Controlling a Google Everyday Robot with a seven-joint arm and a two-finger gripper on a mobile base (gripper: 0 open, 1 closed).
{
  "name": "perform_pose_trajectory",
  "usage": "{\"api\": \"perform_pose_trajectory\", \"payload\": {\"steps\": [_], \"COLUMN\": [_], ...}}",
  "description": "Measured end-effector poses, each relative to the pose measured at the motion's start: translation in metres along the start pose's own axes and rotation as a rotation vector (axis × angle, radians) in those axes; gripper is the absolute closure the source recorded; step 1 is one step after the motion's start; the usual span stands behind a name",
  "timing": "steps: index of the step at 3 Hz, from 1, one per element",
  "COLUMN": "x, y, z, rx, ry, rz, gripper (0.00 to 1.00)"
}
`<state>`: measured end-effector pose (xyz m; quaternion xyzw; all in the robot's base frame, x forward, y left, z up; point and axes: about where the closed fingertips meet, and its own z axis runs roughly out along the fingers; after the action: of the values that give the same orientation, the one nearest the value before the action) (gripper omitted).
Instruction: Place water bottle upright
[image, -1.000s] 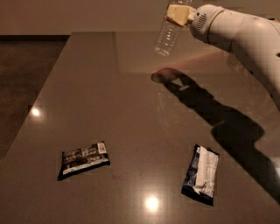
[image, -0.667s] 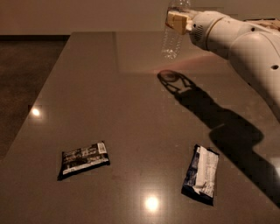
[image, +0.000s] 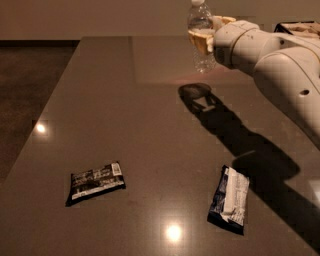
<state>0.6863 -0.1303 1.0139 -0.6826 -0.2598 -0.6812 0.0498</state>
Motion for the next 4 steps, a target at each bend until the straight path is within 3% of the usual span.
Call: {"api": "perform_pose_trajectory", "payload": {"steps": [1, 2, 3, 4], "x": [-0.0101, -0.0131, -0.0111, -0.0149], "y": [-0.0048, -0.0061, -0.0063, -0.0121], "z": [-0.0088, -0.0152, -0.0179, -0.0161], "rx": [-0.025, -0.065, -0.103, -0.119], "ry": [-0.051, -0.102, -0.144, -0.167], "rz": [-0.033, -0.011, 0.069, 0.219], "gripper": [1.0, 1.0, 1.0, 1.0]}}
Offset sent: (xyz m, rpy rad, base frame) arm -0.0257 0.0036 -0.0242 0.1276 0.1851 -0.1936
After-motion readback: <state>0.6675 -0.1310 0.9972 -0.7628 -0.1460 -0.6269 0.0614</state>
